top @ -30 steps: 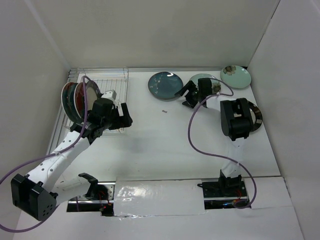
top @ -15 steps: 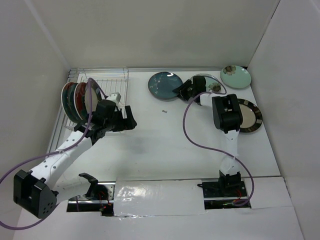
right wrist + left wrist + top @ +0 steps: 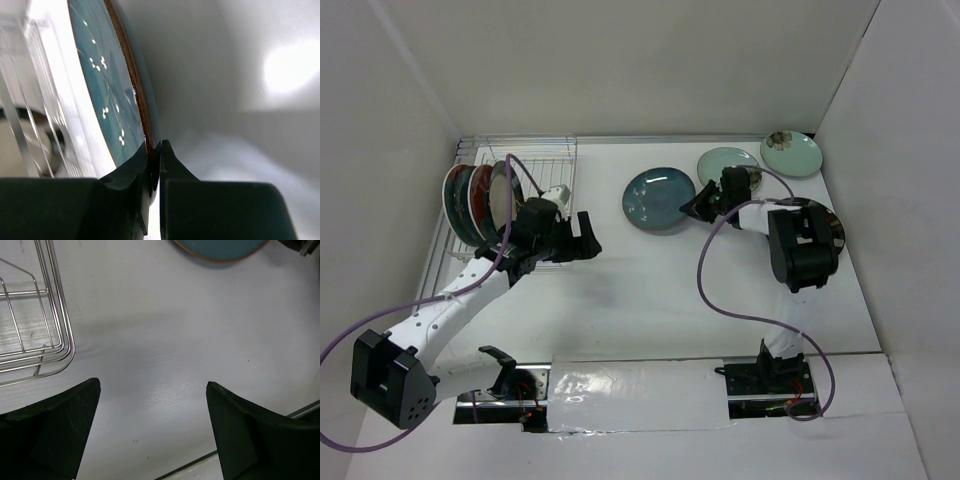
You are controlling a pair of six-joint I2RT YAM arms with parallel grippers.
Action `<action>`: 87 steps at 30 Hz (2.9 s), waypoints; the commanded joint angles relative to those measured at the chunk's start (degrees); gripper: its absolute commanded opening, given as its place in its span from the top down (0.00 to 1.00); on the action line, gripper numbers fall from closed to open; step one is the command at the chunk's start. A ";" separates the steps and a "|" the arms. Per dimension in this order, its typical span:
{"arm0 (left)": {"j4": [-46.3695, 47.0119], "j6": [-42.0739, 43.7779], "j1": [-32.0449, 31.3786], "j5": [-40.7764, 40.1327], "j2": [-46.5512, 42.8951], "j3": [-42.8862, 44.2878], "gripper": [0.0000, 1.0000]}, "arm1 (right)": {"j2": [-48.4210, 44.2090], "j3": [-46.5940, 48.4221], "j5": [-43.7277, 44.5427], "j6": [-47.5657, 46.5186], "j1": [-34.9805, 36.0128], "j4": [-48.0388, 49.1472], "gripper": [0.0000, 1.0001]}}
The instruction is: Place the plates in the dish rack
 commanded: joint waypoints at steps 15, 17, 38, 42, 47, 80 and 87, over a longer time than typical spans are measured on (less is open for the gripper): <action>17.70 -6.66 -1.97 15.23 3.85 1.36 0.00 | -44.94 -10.82 -26.40 -18.54 -6.60 -28.53 1.00; 19.46 -8.66 -2.50 15.85 5.51 2.06 0.00 | -47.48 -10.82 -28.77 -19.07 -6.60 -29.87 1.00; 34.84 -14.91 -3.56 30.08 10.53 1.89 0.59 | -54.27 -10.91 -38.36 -19.68 -7.13 -31.11 1.00; 36.69 -16.14 -3.56 32.64 10.53 1.27 0.83 | -53.74 -10.39 -38.36 -21.25 -7.13 -32.24 0.97; 35.21 -16.15 -2.51 32.65 8.78 1.27 1.00 | -53.13 -8.37 -32.93 -24.42 -7.13 -36.98 0.63; 24.55 42.72 9.98 -50.41 1.91 16.57 1.00 | -47.94 -9.15 -20.26 -28.65 -7.13 -42.97 0.17; 28.34 44.14 9.98 -49.27 4.90 13.58 1.00 | -47.41 -9.68 -19.73 -28.65 -7.13 -42.97 0.17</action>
